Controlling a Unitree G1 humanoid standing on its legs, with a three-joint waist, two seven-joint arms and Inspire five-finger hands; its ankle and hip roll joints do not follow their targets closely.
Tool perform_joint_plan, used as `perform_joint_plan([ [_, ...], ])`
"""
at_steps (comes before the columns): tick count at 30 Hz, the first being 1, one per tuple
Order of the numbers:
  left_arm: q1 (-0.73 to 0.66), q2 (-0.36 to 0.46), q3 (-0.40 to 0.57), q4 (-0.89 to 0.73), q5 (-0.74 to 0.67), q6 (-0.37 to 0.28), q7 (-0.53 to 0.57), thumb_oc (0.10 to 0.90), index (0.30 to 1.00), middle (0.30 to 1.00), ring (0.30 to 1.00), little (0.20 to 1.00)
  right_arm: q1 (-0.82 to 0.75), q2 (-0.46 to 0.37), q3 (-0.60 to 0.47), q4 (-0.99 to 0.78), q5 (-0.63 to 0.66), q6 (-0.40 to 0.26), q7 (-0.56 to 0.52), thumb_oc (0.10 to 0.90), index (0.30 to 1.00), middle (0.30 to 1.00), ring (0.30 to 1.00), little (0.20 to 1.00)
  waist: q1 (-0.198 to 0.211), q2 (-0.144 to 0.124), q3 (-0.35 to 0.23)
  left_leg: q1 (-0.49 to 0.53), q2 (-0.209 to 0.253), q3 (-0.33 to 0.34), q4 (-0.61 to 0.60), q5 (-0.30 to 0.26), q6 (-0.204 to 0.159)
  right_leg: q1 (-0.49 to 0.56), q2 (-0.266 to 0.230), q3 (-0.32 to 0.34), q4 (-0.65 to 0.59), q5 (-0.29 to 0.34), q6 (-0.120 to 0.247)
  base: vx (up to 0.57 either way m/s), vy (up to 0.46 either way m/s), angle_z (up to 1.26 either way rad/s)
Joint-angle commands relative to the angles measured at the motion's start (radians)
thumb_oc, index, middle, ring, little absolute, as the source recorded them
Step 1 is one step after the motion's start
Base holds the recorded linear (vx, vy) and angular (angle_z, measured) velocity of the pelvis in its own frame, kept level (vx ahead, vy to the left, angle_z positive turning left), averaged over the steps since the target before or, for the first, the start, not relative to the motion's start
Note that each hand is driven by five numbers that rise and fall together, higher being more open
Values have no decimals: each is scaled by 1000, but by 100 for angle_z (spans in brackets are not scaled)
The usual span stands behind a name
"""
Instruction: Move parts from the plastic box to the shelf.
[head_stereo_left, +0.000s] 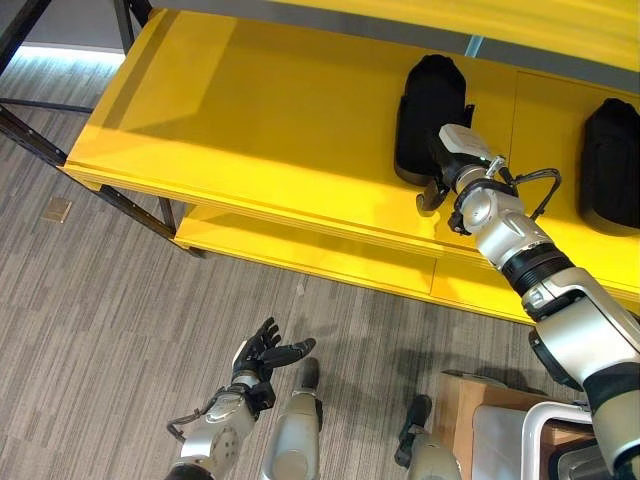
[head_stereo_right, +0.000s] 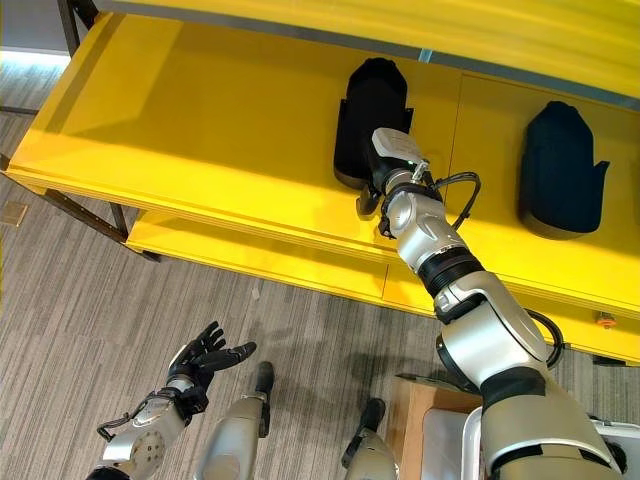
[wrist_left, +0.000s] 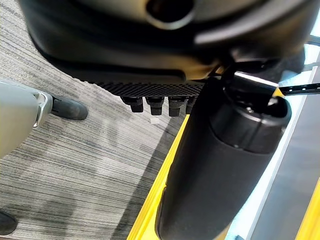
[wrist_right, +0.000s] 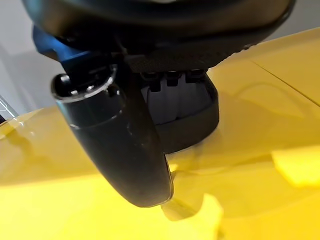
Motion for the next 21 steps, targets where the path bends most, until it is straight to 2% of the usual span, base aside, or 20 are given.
perform_joint_plan([
  [1,-6,61,-1,-83,-19,-58,-9,900,1000,1000,1000,1000,-164,-35,8,-87,15,-21,-55,900,1000,1000,1000,1000,2,-51,-51,-38,69,-71,52,-32,-62,35,-15,0,28,-65,2,0,0,0],
  [12,-7,60,6,-73,-12,-50,-13,900,1000,1000,1000,1000,-149,-27,3,-135,20,-26,-36,900,1000,1000,1000,1000,-3,-63,-71,-13,72,-67,66,-49,-58,54,-17,3,40,-71,5,0,0,0],
  [21,-6,51,22,-71,-6,-41,-8,900,1000,1000,1000,1000,-98,-26,-25,-216,44,-29,-13,900,1000,1000,1000,1000,-8,-83,-88,13,76,-59,78,-68,-55,80,-14,6,42,-80,6,0,0,0],
])
